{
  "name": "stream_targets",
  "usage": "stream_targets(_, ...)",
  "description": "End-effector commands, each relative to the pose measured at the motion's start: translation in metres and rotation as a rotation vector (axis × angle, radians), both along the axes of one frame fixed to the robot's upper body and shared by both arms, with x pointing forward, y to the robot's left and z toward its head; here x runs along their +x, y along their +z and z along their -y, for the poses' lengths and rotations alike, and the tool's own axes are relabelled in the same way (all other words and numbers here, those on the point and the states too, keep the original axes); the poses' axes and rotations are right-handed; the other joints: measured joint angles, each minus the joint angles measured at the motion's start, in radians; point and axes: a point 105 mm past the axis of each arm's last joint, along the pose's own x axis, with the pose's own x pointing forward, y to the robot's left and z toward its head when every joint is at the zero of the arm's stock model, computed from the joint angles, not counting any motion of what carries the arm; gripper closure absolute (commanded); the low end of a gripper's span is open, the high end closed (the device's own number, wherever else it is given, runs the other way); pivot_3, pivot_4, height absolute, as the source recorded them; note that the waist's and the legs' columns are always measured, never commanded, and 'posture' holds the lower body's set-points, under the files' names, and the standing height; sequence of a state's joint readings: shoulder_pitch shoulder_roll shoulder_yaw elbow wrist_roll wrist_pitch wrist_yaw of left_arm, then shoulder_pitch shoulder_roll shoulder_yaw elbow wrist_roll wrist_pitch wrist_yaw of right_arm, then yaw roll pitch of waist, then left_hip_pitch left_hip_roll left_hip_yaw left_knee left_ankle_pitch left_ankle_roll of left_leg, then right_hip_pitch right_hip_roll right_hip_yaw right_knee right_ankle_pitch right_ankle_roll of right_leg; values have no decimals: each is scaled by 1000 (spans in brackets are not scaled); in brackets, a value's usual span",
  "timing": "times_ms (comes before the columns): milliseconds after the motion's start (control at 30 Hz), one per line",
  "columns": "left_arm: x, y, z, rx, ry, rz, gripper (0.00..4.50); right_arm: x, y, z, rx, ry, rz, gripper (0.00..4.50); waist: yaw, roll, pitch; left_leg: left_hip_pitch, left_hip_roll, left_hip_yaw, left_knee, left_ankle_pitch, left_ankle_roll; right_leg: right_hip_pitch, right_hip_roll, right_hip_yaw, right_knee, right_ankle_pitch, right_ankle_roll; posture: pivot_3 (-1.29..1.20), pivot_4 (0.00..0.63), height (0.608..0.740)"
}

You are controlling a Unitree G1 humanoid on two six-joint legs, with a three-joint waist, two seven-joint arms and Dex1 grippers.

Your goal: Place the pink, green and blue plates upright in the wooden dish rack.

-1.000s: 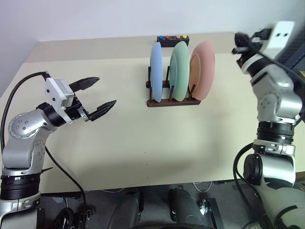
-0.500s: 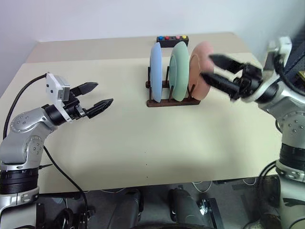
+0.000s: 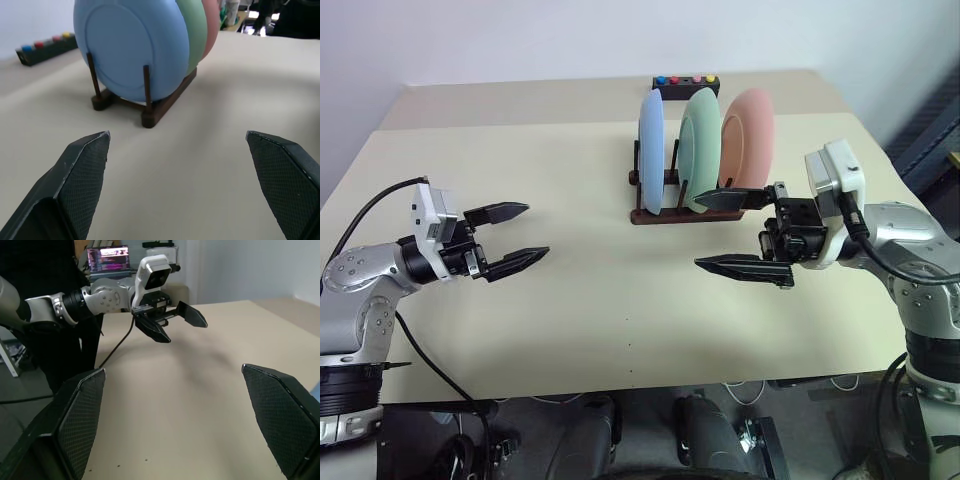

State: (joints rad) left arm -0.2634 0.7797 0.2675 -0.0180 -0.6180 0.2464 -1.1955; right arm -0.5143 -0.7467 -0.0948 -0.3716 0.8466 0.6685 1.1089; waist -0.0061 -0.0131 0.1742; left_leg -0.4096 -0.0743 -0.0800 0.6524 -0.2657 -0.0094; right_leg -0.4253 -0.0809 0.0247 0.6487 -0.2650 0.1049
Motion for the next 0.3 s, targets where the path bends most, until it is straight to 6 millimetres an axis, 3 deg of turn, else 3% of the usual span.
stream_targets(33,-5,18,7,-32,-25,68,0,-8,2,-2,7,25,46,38,-1,0,0,0,0,0,0,0,0,0,0,0,0,0,0,0,150,740)
stream_targets(300,-10,4,23,-19,-31,52,0,-5,-13,7,-25,-29,11,38,-4,0,0,0,0,0,0,0,0,0,0,0,0,0,0,0,150,740)
